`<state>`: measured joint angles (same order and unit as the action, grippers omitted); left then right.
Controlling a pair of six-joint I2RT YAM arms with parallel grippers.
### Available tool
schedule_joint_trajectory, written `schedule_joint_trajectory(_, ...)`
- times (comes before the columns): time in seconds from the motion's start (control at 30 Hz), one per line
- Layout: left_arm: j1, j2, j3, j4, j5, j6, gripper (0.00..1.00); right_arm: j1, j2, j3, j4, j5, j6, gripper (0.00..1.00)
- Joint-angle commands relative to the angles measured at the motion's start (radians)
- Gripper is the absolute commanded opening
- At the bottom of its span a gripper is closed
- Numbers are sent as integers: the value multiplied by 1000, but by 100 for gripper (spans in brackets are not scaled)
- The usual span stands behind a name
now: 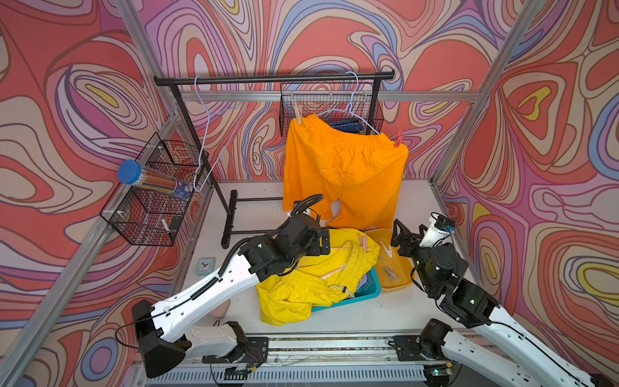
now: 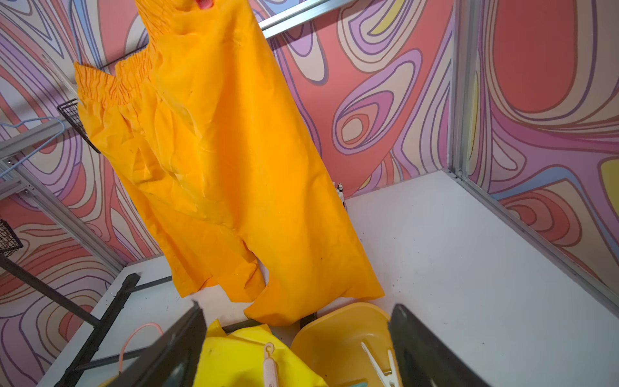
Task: Remove the clothespins securing shorts to the hanger
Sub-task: Pick up the hanger from the basket.
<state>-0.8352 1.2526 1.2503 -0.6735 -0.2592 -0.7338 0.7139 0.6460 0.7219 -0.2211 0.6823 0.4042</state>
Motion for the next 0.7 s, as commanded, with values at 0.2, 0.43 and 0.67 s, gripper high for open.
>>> schedule_joint_trajectory(0.2, 92, 16, -169, 94, 192, -78, 98, -2, 30, 42, 5, -57, 2, 87)
schedule_joint_trajectory(0.43, 156, 39, -221, 200, 281, -126, 88, -2, 36, 30, 36, -59, 10, 87)
schedule_joint_trajectory(0.67, 258, 98, -315, 445, 482, -208, 74, -2, 109, 46, 42, -67, 16, 87)
